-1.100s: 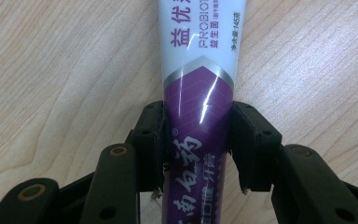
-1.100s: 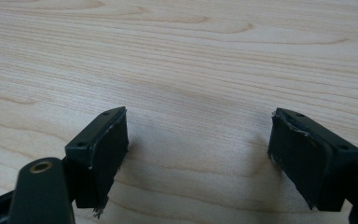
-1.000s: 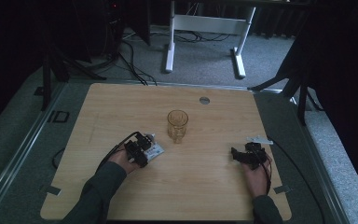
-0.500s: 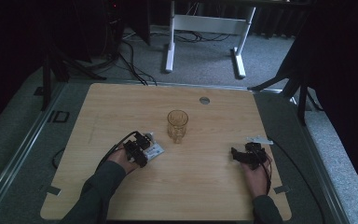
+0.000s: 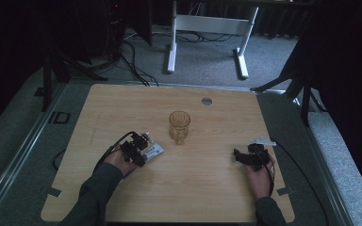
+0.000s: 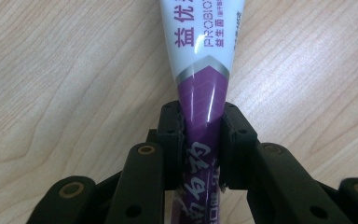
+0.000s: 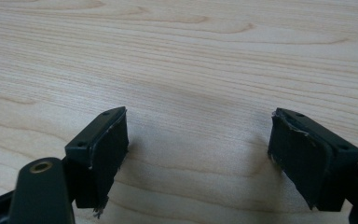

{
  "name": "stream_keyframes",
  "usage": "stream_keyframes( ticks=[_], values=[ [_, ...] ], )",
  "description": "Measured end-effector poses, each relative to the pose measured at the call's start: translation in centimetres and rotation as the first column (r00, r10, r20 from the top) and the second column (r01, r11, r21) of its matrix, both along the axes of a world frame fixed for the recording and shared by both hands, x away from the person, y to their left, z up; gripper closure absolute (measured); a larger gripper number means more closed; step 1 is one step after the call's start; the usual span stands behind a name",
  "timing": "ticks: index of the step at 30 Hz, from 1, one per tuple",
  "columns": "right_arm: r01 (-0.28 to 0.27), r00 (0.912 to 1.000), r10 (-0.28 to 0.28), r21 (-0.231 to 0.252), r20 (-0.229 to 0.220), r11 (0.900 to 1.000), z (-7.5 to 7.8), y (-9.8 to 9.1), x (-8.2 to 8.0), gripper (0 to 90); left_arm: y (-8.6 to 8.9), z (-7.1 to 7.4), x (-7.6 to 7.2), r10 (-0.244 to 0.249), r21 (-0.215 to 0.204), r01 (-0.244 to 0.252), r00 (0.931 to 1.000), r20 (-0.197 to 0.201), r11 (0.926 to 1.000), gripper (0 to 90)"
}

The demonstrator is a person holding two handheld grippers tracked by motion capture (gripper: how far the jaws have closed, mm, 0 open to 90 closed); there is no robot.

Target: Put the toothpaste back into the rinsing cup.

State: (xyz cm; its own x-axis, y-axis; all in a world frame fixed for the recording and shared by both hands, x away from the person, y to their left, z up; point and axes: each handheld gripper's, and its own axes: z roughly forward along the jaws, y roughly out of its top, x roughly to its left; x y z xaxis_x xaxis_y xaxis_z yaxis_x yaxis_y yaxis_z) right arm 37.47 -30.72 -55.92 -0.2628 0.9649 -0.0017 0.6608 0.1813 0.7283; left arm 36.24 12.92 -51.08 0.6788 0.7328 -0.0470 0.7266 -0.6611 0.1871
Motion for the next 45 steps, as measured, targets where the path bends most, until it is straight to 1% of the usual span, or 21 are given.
stream_keyframes(
  ticks=[1,2,4,10,11,14,19,23,29,32,34,45],
  values=[
    [0.000,1.0000,0.000,0.000,0.000,1.0000,0.0,0.0,0.0,19.5,0.0,0.1,-0.1,-0.001,0.001,0.001,1.0000,-0.007,1.0000,73.4],
    [0.000,1.0000,0.000,0.000,0.000,1.0000,0.0,0.0,0.0,19.6,0.1,0.2,-0.1,-0.010,0.004,0.010,0.9999,-0.003,0.9999,73.4],
    [0.000,1.0000,0.000,0.000,0.000,1.0000,0.0,0.0,0.0,19.6,0.1,0.4,-0.2,-0.008,0.011,0.008,1.0000,0.006,0.9999,73.5],
    [0.000,1.0000,0.000,0.000,0.000,1.0000,0.0,0.0,0.0,19.5,0.3,1.1,-0.3,0.007,-0.013,-0.007,0.9996,0.027,0.9999,73.5],
    [0.000,1.0000,0.000,0.000,0.000,1.0000,0.0,0.0,0.0,19.6,0.4,1.2,-0.3,0.004,-0.013,-0.004,0.9996,0.027,0.9999,73.5],
    [0.000,1.0000,0.000,-0.001,0.000,1.0000,0.0,0.0,0.0,19.6,0.6,1.7,-0.3,0.022,-0.013,-0.021,0.9986,0.048,0.9997,73.5],
    [0.000,1.0000,0.000,-0.001,0.000,1.0000,0.0,0.0,0.0,19.6,1.2,2.4,-0.2,0.047,-0.037,-0.045,0.9962,0.073,0.9983,73.5],
    [0.000,1.0000,0.000,-0.001,0.000,1.0000,0.0,0.0,0.0,19.6,1.4,2.8,-0.2,0.055,-0.050,-0.052,0.9956,0.076,0.9974,73.4],
    [0.000,1.0000,0.000,0.000,0.000,1.0000,0.0,0.0,0.0,19.6,1.7,3.1,-0.3,0.086,-0.095,-0.078,0.9920,0.092,0.9924,73.4],
    [0.000,1.0000,0.000,-0.001,0.000,1.0000,0.0,0.0,0.0,19.6,1.6,3.3,-0.2,0.085,-0.092,-0.076,0.9920,0.094,0.9929,73.5],
    [0.000,1.0000,0.000,-0.001,0.000,1.0000,0.0,0.0,0.0,19.6,1.6,3.3,-0.1,0.084,-0.097,-0.075,0.9919,0.096,0.9925,73.5],
    [0.000,1.0000,0.000,-0.001,0.000,1.0000,0.0,0.0,0.0,19.6,1.8,4.0,0.0,0.113,-0.123,-0.098,0.9865,0.118,0.9875,73.5]
  ],
)
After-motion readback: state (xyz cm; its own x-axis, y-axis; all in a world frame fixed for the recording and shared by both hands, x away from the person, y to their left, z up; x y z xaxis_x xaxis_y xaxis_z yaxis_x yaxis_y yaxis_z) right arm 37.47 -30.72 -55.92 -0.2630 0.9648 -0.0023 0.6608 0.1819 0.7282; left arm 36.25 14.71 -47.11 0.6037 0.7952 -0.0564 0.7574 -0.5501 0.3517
